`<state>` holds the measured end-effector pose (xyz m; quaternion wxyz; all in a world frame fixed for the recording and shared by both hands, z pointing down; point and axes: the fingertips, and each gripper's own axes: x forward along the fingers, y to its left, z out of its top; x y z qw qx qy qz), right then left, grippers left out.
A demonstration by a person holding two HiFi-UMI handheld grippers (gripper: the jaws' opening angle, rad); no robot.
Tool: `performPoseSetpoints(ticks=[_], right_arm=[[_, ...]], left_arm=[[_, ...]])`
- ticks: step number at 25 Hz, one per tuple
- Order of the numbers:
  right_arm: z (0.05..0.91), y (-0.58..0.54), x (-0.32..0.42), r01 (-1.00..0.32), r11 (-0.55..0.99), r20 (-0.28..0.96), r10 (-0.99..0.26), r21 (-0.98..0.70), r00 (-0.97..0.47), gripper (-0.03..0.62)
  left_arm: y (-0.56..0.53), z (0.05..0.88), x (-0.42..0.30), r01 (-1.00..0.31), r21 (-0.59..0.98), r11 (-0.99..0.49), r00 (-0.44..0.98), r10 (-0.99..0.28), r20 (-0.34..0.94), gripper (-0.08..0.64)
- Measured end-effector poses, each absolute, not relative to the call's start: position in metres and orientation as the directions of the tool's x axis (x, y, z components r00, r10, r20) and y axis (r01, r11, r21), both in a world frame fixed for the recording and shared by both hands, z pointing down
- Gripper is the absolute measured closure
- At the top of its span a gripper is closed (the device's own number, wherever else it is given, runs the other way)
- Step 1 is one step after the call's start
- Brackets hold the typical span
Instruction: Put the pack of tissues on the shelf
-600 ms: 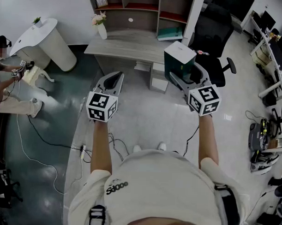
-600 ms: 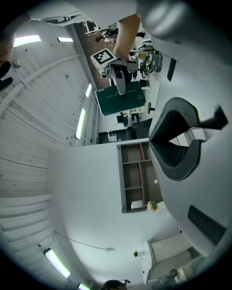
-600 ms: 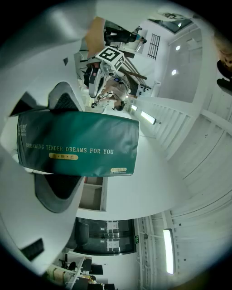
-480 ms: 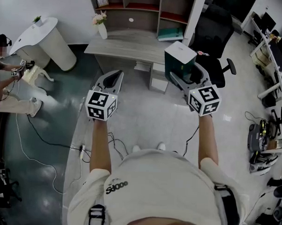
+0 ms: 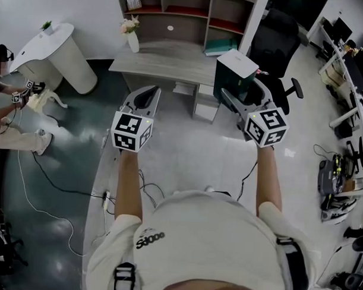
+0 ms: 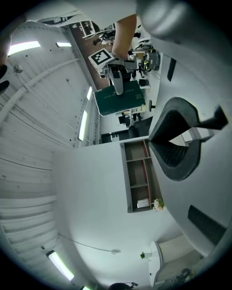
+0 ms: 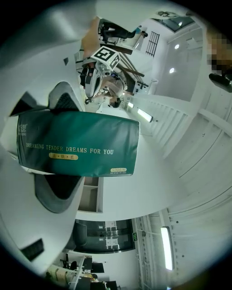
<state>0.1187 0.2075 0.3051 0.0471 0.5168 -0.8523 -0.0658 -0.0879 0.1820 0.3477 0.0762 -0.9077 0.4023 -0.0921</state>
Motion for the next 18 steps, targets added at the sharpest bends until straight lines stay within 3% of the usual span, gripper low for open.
performPoseSetpoints(ticks=[18], right_arm=[[0.329,0.133,0.081,-0.880,0.451,0.049,-0.892,0.148,-0.449,0.227]], left_arm=[[0.111,0.370,-0.132,-0.710,-0.206,-0.674,0.661,-0.738,0.139,0.543]])
